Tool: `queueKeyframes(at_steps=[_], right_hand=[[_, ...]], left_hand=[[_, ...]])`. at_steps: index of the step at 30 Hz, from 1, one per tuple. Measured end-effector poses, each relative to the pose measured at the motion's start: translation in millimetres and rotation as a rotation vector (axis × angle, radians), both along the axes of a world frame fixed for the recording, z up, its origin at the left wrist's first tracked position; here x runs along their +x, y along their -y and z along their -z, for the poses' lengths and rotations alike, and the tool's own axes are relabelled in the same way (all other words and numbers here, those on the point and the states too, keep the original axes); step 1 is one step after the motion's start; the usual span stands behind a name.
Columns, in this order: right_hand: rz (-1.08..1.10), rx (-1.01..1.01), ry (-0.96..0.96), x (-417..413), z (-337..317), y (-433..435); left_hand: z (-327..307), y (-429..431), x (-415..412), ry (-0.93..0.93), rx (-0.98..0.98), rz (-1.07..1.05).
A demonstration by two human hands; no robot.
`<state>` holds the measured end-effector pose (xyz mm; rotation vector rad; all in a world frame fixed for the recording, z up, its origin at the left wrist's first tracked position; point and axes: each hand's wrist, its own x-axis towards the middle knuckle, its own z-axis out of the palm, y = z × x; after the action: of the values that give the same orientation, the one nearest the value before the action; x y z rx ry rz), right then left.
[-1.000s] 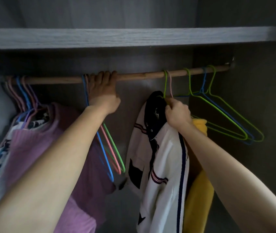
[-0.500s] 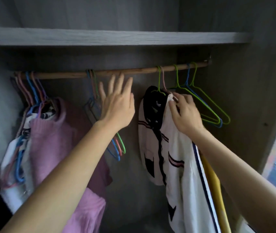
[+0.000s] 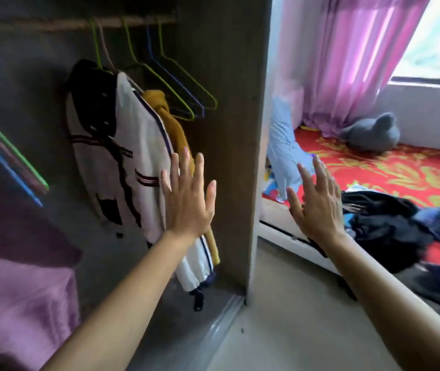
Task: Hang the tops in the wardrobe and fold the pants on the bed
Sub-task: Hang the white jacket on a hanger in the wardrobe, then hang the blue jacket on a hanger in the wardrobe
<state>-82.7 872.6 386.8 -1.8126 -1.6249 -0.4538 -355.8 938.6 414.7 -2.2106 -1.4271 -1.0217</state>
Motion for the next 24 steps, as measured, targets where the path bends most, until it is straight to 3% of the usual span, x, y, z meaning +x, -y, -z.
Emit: queueKeyframes(at_steps=[7, 13, 19, 24], right_hand=[[0.458, -0.127, -0.055, 106.4, 63.2, 226.7], [0.950, -0.166, -0.209, 151.2, 102.3, 510.1], [1.443, -0.179, -0.349, 106.7, 130.9, 755.6], [1.769, -0.169, -0.513, 33.0, 160.1, 878.0]], left_hand=[[36.0, 113.6, 187.6, -0.093, -0.081, 0.436], [73.2, 338.4, 345.0, -0.184, -0.184, 0.916], [106.4, 567.2, 415.2, -0.353, -0.236, 1.378], [131.3, 706.7, 430.1, -0.551, -0.196, 1.667]])
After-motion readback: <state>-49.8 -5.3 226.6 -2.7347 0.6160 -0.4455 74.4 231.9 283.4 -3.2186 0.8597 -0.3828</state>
